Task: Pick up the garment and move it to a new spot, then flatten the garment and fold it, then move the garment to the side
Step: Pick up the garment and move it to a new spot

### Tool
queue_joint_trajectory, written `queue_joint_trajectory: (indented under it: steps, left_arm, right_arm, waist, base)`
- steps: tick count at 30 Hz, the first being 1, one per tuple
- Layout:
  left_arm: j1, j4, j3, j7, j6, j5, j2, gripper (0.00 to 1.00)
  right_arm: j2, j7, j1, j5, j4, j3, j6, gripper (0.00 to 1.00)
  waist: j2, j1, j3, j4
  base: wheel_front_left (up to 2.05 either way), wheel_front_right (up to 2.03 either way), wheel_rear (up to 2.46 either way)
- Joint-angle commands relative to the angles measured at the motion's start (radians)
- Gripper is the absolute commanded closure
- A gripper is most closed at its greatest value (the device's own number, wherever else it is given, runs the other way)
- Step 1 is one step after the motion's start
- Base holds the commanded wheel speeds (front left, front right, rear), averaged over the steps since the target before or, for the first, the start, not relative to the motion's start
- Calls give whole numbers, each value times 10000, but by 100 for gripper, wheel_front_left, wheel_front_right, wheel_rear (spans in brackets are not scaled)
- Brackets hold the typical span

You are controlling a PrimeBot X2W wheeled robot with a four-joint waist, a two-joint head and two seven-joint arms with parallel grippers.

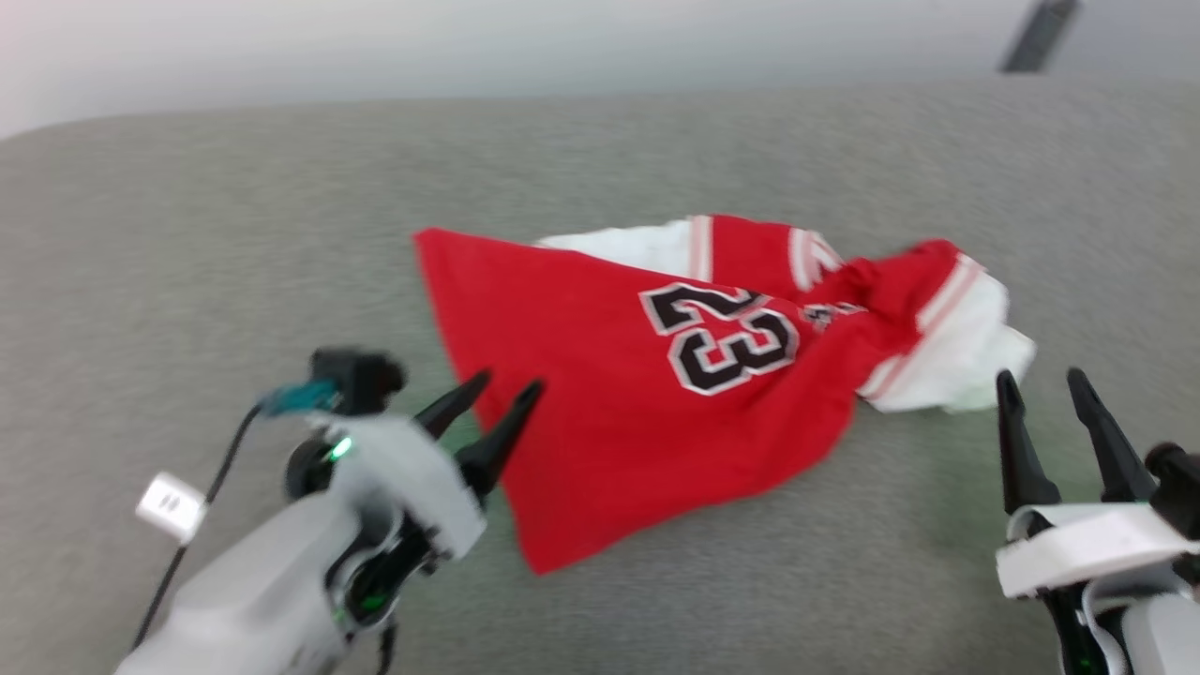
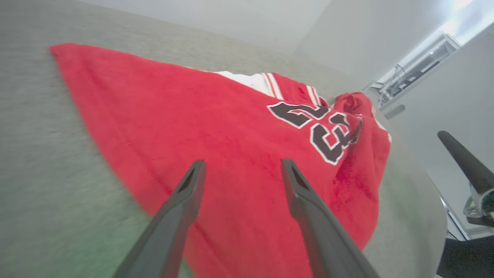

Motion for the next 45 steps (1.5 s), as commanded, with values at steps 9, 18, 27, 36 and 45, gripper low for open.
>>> queue_joint_trajectory:
  steps: [9, 18, 27, 36, 45]
  left_arm:
    - [1833, 301, 1612, -774, 106, 293, 494, 0]
    - [4900, -1559, 6183, -757, 757, 4236, -147, 0]
    - [6927, -3731, 8965, -759, 658, 8293, -1257, 0]
    - [7724, -4301, 10149, -759, 174, 10062, -2173, 0]
    - [7734, -4176, 10401, -760, 2, 10433, -2509, 0]
  right_arm:
    - [-332, -8, 915, -8, -88, -501, -14, 0]
    - [-377, -8, 1337, -57, -422, -980, -14, 0]
    - [-387, -8, 1656, 3, -911, -1339, -14, 0]
    - [-279, -8, 1794, 76, -952, -1278, -14, 0]
    - [-243, -8, 1726, 76, -862, -1243, -14, 0]
  waist:
    - [0, 0, -1111, 1745]
    - [0, 0, -1482, 1413]
    - [0, 0, -2086, 1073]
    - [0, 0, -2211, 933]
    - [0, 0, -2175, 966]
  base:
    - [0, 0, 0]
    - [0, 0, 0]
    - [0, 0, 0]
    - [0, 0, 0]
    - [0, 0, 0]
